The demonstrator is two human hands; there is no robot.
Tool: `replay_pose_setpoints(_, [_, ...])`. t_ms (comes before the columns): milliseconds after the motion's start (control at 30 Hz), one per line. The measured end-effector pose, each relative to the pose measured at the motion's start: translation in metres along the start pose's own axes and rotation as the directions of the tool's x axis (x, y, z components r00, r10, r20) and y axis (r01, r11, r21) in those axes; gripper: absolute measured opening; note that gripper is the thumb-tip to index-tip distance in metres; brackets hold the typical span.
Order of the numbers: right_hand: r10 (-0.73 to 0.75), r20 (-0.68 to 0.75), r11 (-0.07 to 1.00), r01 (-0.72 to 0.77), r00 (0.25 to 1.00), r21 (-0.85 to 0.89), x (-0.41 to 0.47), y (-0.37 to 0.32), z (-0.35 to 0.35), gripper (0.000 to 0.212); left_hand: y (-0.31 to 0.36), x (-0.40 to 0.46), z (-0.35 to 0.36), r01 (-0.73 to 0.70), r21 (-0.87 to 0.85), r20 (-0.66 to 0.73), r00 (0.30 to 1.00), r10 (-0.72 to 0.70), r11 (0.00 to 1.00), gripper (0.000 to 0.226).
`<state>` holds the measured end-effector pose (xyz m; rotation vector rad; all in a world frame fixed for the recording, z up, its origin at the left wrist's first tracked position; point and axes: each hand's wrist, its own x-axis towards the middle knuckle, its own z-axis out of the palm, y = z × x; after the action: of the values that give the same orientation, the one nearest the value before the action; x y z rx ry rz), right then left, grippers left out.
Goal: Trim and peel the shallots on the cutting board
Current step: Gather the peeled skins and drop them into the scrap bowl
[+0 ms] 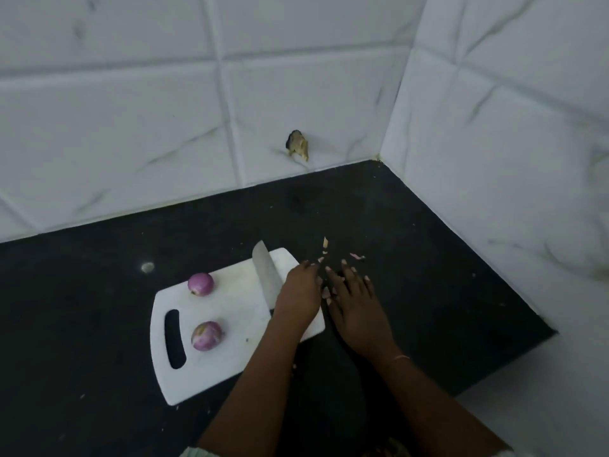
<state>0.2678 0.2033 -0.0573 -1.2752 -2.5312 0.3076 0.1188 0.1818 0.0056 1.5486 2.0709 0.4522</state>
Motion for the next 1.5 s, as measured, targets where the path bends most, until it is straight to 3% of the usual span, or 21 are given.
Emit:
replay_pose_setpoints(100, [-0.070,-0.003,0.993,0.070,0.998,0.097,0.018,0.005,0.003,0.048,-0.005,0.018,0.007,-0.019,0.145,0.040,0.999,0.014,0.989,0.046])
replay_pose_setpoints(233, [-0.031,-0.082,0.954,0.054,0.996,0.296,0.016,0.005,0.000,0.041,0.009,0.025,0.013,-0.002,0.293,0.119,0.992,-0.035,0.956,0.054])
replay_pose_setpoints(367, [-0.047,-0.127,0.949,0.084,0.991,0.303,0.011,0.005,-0.001,0.042,0.018,0.027,0.014,-0.044,0.392,0.184,0.982,-0.032,0.919,0.035])
replay_pose_setpoints(533, [-0.065,-0.234,0.964,0.121,0.970,0.235,0.007,0.003,-0.005,0.038,0.024,0.037,0.008,-0.018,0.379,0.310,0.944,-0.108,0.925,0.047])
replay_pose_setpoints(633, [0.033,-0.265,0.930,0.068,0.964,0.362,0.008,0.000,-0.008,0.034,0.021,0.029,0.015,0.033,0.217,0.155,0.986,-0.068,0.976,0.031])
replay_pose_setpoints(700, [0.298,-0.213,0.775,-0.106,0.930,0.622,0.011,-0.009,-0.012,0.024,0.018,0.018,0.018,0.042,0.030,-0.043,0.998,-0.041,0.999,0.020])
replay_pose_setpoints(733, [0.487,-0.096,0.567,-0.231,0.868,0.791,0.015,-0.014,-0.016,0.022,0.017,0.014,0.020,0.044,-0.083,-0.113,0.992,-0.054,0.996,0.019])
replay_pose_setpoints(767, [0.622,0.080,0.261,-0.303,0.779,0.917,0.017,-0.018,-0.021,0.020,0.016,0.009,0.023,0.038,-0.221,-0.165,0.983,-0.076,0.975,0.017])
replay_pose_setpoints(800, [0.664,0.255,-0.045,-0.303,0.703,0.952,0.017,-0.021,-0.027,0.017,0.019,0.001,0.025,0.031,-0.385,-0.195,0.974,-0.114,0.922,0.016])
replay_pose_setpoints(833, [0.644,0.381,-0.266,-0.272,0.663,0.925,0.015,-0.023,-0.034,0.016,0.024,-0.005,0.026,0.023,-0.555,-0.198,0.967,-0.160,0.831,0.015])
replay_pose_setpoints(867, [0.616,0.452,-0.408,-0.229,0.646,0.884,0.011,-0.022,-0.041,0.016,0.030,-0.015,0.029,0.017,-0.690,-0.184,0.963,-0.199,0.723,0.015])
replay_pose_setpoints(933, [0.567,0.498,-0.572,-0.121,0.656,0.811,0.002,-0.022,-0.056,0.017,0.041,-0.029,0.035,0.018,-0.869,-0.132,0.955,-0.266,0.494,0.014])
replay_pose_setpoints(1033, [0.567,0.495,-0.683,0.040,0.659,0.729,-0.026,-0.015,-0.078,0.020,0.075,-0.054,0.047,0.040,-0.981,-0.010,0.967,-0.253,0.188,0.016])
replay_pose_setpoints(1133, [0.589,0.505,-0.720,0.127,0.630,0.682,-0.062,-0.002,-0.096,0.021,0.113,-0.083,0.062,0.055,-0.996,0.038,0.977,-0.211,0.075,0.017])
replay_pose_setpoints(1267, [0.672,0.476,-0.687,0.236,0.567,0.688,-0.128,0.028,-0.114,0.021,0.153,-0.122,0.103,0.121,-0.988,0.111,0.988,-0.103,0.095,0.018])
replay_pose_setpoints(1367, [0.742,0.462,-0.643,0.320,0.486,0.696,-0.196,0.055,-0.101,0.018,0.168,-0.152,0.164,0.204,-0.957,0.201,0.979,-0.038,0.206,0.016])
replay_pose_setpoints(1433, [0.787,0.487,-0.605,0.315,0.380,0.732,-0.234,0.071,-0.079,0.022,0.163,-0.167,0.204,0.280,-0.922,0.282,0.959,-0.030,0.267,0.013])
replay_pose_setpoints(1500, [0.803,0.531,-0.595,0.297,0.271,0.747,-0.283,0.091,-0.033,0.041,0.143,-0.184,0.261,0.378,-0.850,0.388,0.920,-0.050,0.368,0.010])
